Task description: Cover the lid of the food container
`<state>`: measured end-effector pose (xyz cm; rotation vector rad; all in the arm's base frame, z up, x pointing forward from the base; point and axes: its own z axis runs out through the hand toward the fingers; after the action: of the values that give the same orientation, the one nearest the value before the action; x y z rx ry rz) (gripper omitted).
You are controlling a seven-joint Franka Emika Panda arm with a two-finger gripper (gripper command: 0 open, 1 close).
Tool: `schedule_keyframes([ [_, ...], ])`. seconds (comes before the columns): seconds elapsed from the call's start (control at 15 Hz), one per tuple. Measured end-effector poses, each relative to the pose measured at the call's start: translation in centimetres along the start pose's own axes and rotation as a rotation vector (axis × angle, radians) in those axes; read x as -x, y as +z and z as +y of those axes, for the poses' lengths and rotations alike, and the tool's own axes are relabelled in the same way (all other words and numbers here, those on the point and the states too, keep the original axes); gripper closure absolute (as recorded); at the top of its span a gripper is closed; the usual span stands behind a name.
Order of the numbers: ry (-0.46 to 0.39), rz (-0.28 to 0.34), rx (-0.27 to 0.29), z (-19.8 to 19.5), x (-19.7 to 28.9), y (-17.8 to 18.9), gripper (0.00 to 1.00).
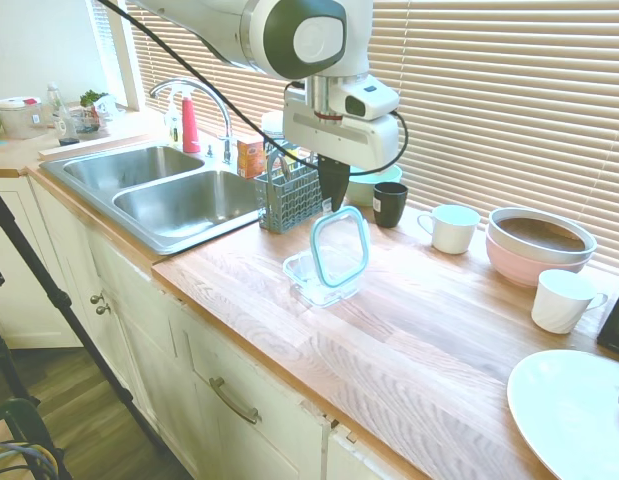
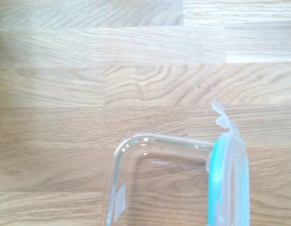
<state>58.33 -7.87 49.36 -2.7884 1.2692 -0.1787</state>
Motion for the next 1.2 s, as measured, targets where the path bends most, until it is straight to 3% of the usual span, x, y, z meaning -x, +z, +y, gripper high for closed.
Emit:
schedule_keyframes([
  [0.93, -0.014, 0.067, 0.158, -7.2, 5.0, 9.4, 1.00],
  [1.2, -0.014, 0.074, 0.180, -8.1, 5.4, 11.5, 1.00],
])
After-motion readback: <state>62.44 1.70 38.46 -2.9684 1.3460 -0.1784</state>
